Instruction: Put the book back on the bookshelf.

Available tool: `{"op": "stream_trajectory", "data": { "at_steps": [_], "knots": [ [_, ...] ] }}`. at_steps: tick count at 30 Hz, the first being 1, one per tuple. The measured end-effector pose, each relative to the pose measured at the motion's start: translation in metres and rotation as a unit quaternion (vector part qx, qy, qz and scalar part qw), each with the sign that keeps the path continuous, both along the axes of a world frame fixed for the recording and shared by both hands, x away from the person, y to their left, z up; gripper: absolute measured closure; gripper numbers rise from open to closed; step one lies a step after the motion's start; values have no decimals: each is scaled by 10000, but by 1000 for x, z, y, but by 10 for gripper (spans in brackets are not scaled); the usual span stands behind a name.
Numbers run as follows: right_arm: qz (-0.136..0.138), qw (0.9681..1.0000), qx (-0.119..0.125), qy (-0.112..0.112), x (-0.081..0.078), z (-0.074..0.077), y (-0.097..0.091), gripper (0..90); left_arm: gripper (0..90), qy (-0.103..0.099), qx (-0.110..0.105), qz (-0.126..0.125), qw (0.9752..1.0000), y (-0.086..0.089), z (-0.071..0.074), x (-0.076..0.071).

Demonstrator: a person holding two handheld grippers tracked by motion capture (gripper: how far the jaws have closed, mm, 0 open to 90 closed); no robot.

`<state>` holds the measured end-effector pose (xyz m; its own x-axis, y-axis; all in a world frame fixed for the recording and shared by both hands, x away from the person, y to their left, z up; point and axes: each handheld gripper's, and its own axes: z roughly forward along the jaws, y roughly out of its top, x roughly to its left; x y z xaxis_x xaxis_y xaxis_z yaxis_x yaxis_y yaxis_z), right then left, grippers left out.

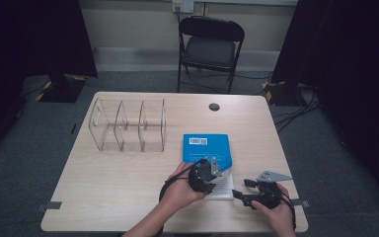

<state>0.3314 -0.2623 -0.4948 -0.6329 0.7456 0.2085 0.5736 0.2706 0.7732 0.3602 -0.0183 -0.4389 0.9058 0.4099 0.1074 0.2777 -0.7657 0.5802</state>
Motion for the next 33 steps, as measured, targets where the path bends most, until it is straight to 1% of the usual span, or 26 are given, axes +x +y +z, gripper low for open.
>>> {"op": "stream_trajectory", "data": {
  "at_steps": [1, 2, 4, 6, 8, 10, 13, 15, 17, 20, 21, 25, 28, 31, 33],
  "knots": [
    [0, 10000, 0, 0, 0, 0, 0, 273, 658, 37, -7, 21, 10000, 0, 1, 0],
    [22, 10000, -11, 16, 0, -1, 0, 269, 663, 50, 52, -2, 10000, 0, 2, 1],
    [42, 10000, -9, 11, 0, -1, 1, 268, 665, 85, 82, 30, 9999, -1, 4, 2],
    [77, 9999, 58, 40, -1, -1, 1, 262, 669, 147, 115, 66, 9998, -3, 8, 4],
    [81, 9999, 69, 34, -1, -1, 2, 262, 671, 174, 157, 65, 9997, -3, 11, 4],
    [138, 9998, 100, 35, -2, -1, 2, 258, 677, 228, 134, 92, 9996, -3, 14, 6],
    [170, 9998, 80, 46, -2, -1, 2, 256, 680, 239, 88, 124, 9996, -3, 16, 7],
    [168, 9998, 44, 74, -2, -2, 3, 256, 683, 245, 127, 119, 9995, -3, 17, 7],
    [215, 9997, -13, 85, -3, -3, 3, 256, 683, 302, 100, 151, 9994, -3, 19, 8],
    [268, 9996, -28, 116, -3, -3, 4, 256, 685, 344, 128, 178, 9992, -4, 21, 10],
    [279, 9995, -38, 110, -4, -3, 4, 256, 686, 358, 168, 145, 9991, -3, 23, 10],
    [321, 9994, -52, 99, -3, -3, 3, 253, 690, 421, 134, 198, 9988, -4, 28, 13],
    [349, 9993, -77, 95, -4, -3, 3, 245, 699, 412, 115, 238, 9988, -4, 34, 14],
    [355, 9993, -73, 93, -4, -3, 4, 239, 700, 456, 93, 257, 9986, -4, 36, 16],
    [381, 9992, -86, 74, -4, -4, 4, 237, 701, 458, 127, 249, 9986, -4, 38, 16]
  ]
}}
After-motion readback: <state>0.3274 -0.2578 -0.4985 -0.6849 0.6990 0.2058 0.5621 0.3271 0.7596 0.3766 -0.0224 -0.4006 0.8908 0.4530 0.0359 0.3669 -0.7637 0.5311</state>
